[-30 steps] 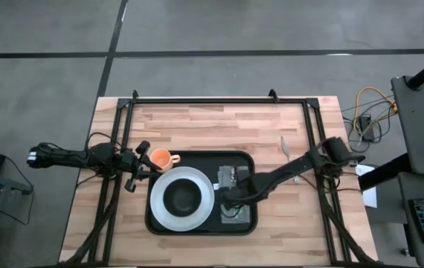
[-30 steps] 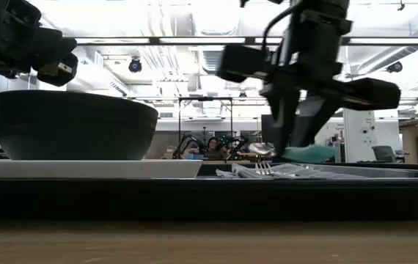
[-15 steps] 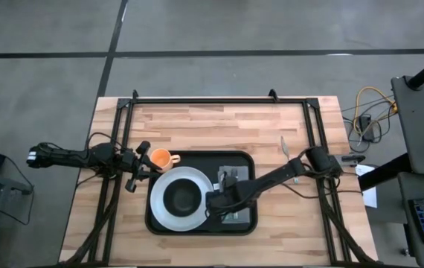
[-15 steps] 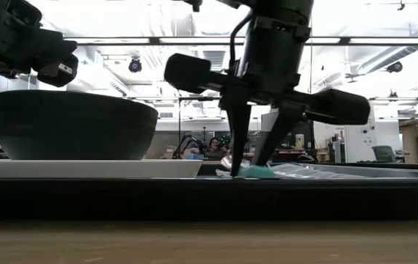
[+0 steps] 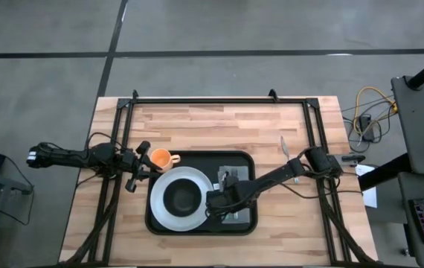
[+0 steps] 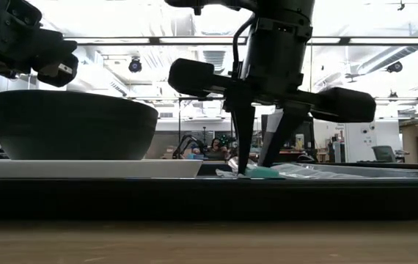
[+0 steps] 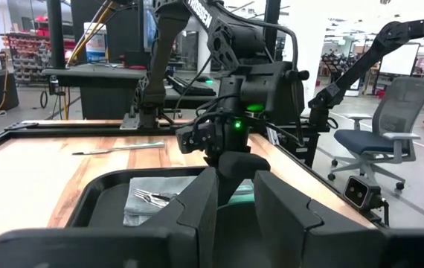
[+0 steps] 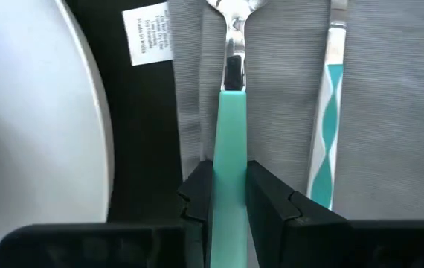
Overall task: Set up tray
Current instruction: Put the blue spoon to the left of the blue fork on top of the gray table napkin on the black tray, then put the blue knife to the right of the blue fork on top of the gray table napkin on the black tray
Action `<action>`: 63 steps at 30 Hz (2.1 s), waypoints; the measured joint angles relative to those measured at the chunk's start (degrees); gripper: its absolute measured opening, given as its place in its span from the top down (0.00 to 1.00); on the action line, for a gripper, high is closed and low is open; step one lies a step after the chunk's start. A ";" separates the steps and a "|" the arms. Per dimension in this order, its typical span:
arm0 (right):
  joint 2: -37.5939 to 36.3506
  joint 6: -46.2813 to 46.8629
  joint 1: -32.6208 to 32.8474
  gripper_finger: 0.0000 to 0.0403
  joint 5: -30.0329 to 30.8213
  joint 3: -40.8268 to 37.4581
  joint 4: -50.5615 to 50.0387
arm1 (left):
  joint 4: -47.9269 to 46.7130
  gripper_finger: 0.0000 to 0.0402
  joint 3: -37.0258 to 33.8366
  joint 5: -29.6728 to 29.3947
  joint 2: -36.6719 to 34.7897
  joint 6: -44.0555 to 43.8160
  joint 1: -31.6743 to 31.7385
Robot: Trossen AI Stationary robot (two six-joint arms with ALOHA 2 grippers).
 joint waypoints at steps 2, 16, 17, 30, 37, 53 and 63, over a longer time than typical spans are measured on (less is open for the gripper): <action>0.00 0.40 0.00 0.89 -0.12 0.00 -0.78 | 0.00 0.81 0.00 0.00 0.00 0.02 -0.02; 0.00 0.42 0.11 0.78 -0.18 -0.02 -0.91 | 0.00 0.81 0.00 0.00 0.00 0.00 -0.02; 0.00 0.40 0.11 0.76 -0.18 -0.02 -0.93 | -0.01 0.81 0.00 -0.01 0.00 0.01 -0.02; -0.17 -1.86 0.06 0.66 -0.35 -0.04 -1.90 | 0.00 0.81 0.00 -0.02 0.00 0.00 -0.02; -2.02 -2.26 -0.15 0.63 -0.09 -0.04 -4.54 | -0.02 0.81 0.00 0.00 0.00 0.02 0.00; -5.64 -8.15 -3.03 0.59 0.13 -0.17 -13.73 | -0.02 0.81 0.00 -0.01 0.00 0.01 -0.01; -12.88 -14.04 -6.86 0.57 1.48 -5.71 -16.10 | -0.01 0.81 0.00 -0.02 0.00 0.01 -0.02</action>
